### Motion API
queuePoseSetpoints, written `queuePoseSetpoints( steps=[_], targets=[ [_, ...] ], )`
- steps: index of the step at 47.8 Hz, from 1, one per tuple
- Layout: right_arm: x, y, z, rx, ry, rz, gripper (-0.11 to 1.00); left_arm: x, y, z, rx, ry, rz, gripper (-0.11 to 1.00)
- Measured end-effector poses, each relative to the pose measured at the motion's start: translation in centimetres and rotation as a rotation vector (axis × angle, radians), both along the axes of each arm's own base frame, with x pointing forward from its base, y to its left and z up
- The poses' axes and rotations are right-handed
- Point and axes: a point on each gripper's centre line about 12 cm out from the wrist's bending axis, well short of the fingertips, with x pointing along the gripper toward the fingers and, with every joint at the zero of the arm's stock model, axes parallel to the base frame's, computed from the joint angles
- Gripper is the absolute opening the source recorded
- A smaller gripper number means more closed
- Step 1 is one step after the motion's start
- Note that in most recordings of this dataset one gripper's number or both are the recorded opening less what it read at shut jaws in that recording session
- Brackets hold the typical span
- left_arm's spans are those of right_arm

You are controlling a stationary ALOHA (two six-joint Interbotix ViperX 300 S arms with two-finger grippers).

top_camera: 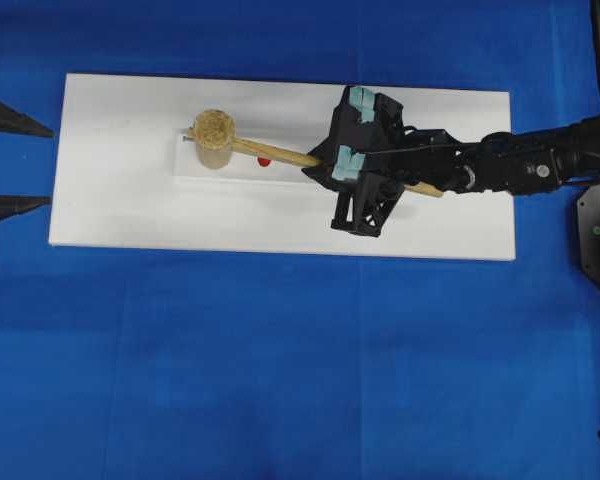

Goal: Hit the mark with a hammer.
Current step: 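Retract the left gripper while the right holds the head above the dots, then bring the hammer head down onto the right red dot with the right gripper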

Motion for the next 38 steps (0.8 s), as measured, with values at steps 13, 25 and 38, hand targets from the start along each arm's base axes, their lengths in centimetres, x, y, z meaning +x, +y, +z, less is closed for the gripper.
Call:
queuePoseSetpoints(
  steps=[13, 25, 38],
  targets=[
    [-0.6, 0.0, 3.0, -0.027, -0.075, 0.005, 0.02, 0.0, 0.1, 0.0, -0.001, -0.002, 0.005, 0.83],
    [-5.0, 0.4, 6.1, -0.042, -0.157, 0.002, 0.02, 0.0, 0.1, -0.2, 0.000, 0.005, 0.005, 0.83],
    [-6.7, 0.5, 6.5, -0.041, -0.178, -0.017, 0.02, 0.0, 0.1, -0.3, 0.000, 0.008, 0.005, 0.83]
  ],
)
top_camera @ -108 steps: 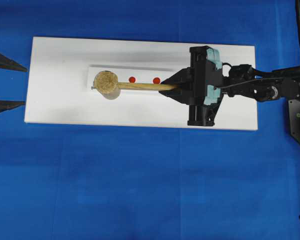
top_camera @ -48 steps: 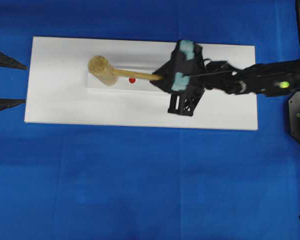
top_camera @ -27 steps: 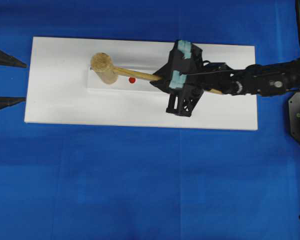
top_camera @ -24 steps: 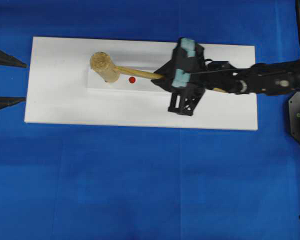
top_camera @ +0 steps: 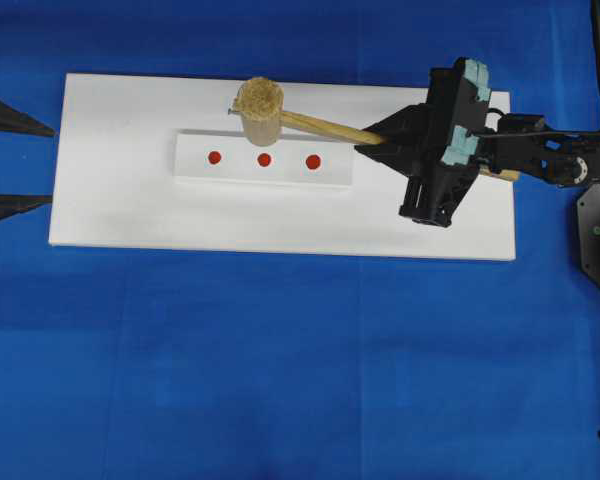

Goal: Hit the mark with a hammer.
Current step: 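Bring the hammer head down onto the right red dot with the right gripper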

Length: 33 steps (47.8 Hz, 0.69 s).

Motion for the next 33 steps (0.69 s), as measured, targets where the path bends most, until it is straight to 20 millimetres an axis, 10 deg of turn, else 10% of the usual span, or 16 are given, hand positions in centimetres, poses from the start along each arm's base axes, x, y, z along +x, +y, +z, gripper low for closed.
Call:
queuePoseSetpoints(
  steps=[33],
  targets=[
    [1.0, 0.2, -5.9, 0.094, 0.182, -0.023, 0.02, 0.0, 0.0, 0.0, -0.006, 0.000, 0.001, 0.83]
  ],
)
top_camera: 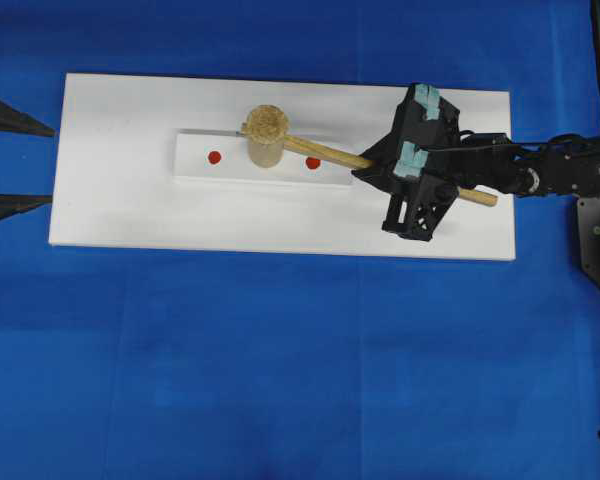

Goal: Hit the mark with a hammer.
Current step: 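Bring the hammer head down onto the right red dot with the right gripper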

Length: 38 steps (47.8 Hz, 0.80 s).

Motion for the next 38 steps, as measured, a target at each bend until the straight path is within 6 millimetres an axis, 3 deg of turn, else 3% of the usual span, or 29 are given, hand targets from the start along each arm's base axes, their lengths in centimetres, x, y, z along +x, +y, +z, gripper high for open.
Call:
queuePoseSetpoints(
  steps=[12, 18, 29, 38],
  targets=[
    [-0.4, 0.2, 2.9, -0.036, -0.091, 0.010, 0.02, 0.0, 0.0, 0.0, -0.006, 0.000, 0.001, 0.83],
    [-1.7, 1.1, 4.6, -0.045, -0.146, 0.040, 0.02, 0.0, 0.0, 0.0, -0.008, 0.000, 0.002, 0.83],
    [-5.2, 1.2, 5.2, -0.041, -0.189, 0.029, 0.02, 0.0, 0.0, 0.0, -0.008, 0.000, 0.001, 0.83],
    [-6.3, 1.1, 5.8, -0.051, -0.224, 0.010, 0.02, 0.0, 0.0, 0.1, -0.007, -0.002, 0.002, 0.83]
  ],
)
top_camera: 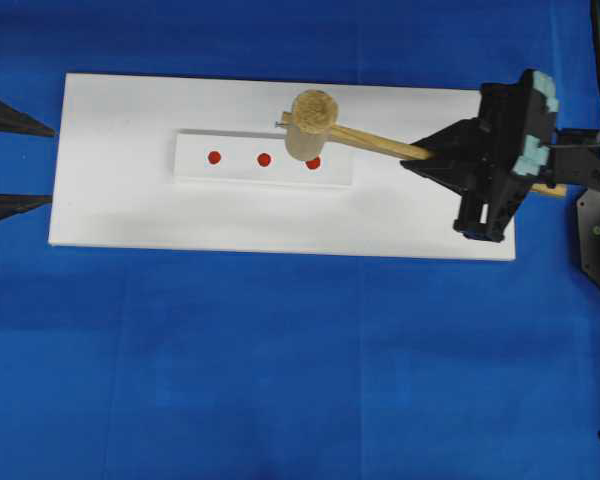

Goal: Hit the mark with a hammer.

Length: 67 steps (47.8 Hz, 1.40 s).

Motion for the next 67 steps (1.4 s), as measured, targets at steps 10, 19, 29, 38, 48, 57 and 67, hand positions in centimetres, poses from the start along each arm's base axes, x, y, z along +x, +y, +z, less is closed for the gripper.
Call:
queuePoseSetpoints(
  steps=[10, 19, 29, 38, 48, 57, 67],
  targets=[
    [0.1, -0.2, -0.4, -0.003, 0.009, -0.015, 0.02, 0.0, 0.0, 0.0, 0.000, 0.000, 0.000, 0.83],
    [0.4, -0.2, -2.4, 0.016, 0.081, -0.026, 0.02, 0.0, 0.0, -0.1, -0.002, 0.001, 0.000, 0.83],
    [1.2, -0.3, -6.3, 0.088, 0.223, -0.071, 0.02, 0.0, 0.0, 0.0, 0.000, 0.000, 0.000, 0.83],
    [1.4, -0.2, -6.1, 0.095, 0.217, -0.066, 0.02, 0.0, 0.0, -0.1, 0.000, 0.002, 0.000, 0.83],
    [1.3, -0.2, -3.3, 0.081, 0.119, -0.058, 0.02, 0.0, 0.0, -0.1, -0.002, 0.001, 0.000, 0.83],
    [0.8, -0.1, -0.6, 0.064, 0.028, -0.033, 0.02, 0.0, 0.0, -0.1, 0.001, 0.002, 0.000, 0.83],
    [0.7, 0.2, -0.4, 0.071, 0.028, -0.015, 0.02, 0.0, 0.0, 0.0, 0.000, 0.000, 0.000, 0.83]
  ],
)
